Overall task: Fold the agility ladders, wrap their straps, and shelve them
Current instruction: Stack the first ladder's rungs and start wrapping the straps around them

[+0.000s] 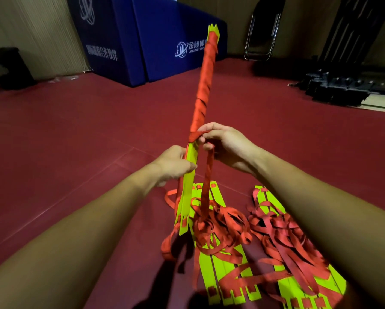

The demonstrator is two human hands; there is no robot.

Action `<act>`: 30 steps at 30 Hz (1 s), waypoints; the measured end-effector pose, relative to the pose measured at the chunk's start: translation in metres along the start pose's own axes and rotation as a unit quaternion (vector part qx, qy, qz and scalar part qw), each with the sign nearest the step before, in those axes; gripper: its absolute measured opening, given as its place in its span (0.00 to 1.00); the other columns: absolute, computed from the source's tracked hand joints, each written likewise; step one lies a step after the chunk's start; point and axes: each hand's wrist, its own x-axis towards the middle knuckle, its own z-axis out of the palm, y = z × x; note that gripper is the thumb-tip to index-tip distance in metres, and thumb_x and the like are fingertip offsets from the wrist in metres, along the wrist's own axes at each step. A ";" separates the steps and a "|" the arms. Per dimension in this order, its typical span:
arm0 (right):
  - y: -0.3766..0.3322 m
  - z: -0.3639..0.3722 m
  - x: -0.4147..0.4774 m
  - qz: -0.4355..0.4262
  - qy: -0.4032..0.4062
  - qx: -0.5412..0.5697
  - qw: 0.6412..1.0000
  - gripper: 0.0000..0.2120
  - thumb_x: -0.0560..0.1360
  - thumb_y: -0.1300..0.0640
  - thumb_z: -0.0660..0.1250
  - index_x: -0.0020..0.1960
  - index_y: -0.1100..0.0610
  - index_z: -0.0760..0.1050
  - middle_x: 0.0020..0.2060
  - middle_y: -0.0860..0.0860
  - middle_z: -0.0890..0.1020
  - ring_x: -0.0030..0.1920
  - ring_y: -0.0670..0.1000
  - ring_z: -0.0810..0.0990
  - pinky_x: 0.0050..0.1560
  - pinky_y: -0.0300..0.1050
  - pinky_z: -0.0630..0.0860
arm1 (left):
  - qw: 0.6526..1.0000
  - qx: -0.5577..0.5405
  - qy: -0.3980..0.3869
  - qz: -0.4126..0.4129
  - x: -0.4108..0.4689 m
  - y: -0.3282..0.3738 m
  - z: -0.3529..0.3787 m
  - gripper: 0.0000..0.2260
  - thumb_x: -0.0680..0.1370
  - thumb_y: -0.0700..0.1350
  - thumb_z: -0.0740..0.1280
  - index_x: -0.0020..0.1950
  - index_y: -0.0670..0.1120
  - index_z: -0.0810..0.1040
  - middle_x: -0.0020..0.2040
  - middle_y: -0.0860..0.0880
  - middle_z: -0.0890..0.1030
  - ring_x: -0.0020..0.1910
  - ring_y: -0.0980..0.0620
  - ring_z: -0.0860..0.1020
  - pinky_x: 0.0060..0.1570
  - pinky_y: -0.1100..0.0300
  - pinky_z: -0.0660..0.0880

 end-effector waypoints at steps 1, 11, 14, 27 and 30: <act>-0.001 -0.001 0.000 0.008 -0.007 0.003 1.000 0.12 0.77 0.69 0.58 0.47 0.57 0.76 0.33 0.51 0.77 0.28 0.46 0.70 0.29 0.38 0.61 | 1.000 -0.006 -0.003 -0.003 -0.001 0.000 0.000 0.20 0.62 0.45 0.66 0.49 0.35 0.79 0.40 0.43 0.79 0.39 0.47 0.76 0.40 0.52 0.69; -0.011 -0.005 -0.005 0.072 -0.037 0.103 0.991 0.15 0.71 0.51 0.66 0.48 0.62 0.81 0.40 0.56 0.81 0.35 0.49 0.79 0.38 0.44 0.68 | 1.000 -0.023 -0.009 -0.007 -0.005 -0.001 -0.003 0.13 0.70 0.39 0.68 0.51 0.33 0.79 0.42 0.41 0.78 0.41 0.46 0.75 0.41 0.51 0.69; -0.004 -0.005 -0.002 0.052 -0.006 -0.003 0.999 0.13 0.76 0.49 0.67 0.44 0.60 0.80 0.37 0.52 0.81 0.33 0.45 0.78 0.36 0.40 0.68 | 1.000 -0.029 -0.010 -0.007 -0.004 -0.002 -0.004 0.08 0.75 0.32 0.65 0.51 0.36 0.81 0.43 0.41 0.81 0.42 0.45 0.77 0.36 0.56 0.66; 0.009 -0.004 0.014 -0.038 0.121 -0.215 0.968 0.15 0.69 0.61 0.78 0.45 0.53 0.72 0.35 0.49 0.75 0.32 0.45 0.74 0.34 0.37 0.69 | 0.989 -0.149 -0.026 -0.011 -0.005 0.008 -0.003 0.17 0.78 0.26 0.58 0.52 0.45 0.79 0.42 0.46 0.84 0.47 0.41 0.84 0.50 0.47 0.76; 0.007 -0.007 0.013 -0.017 0.071 -0.205 0.976 0.09 0.71 0.60 0.76 0.40 0.54 0.75 0.33 0.51 0.77 0.30 0.46 0.72 0.33 0.39 0.65 | 0.984 -0.171 -0.038 0.002 -0.012 0.011 -0.006 0.19 0.79 0.25 0.55 0.60 0.43 0.77 0.44 0.43 0.83 0.42 0.45 0.83 0.46 0.52 0.81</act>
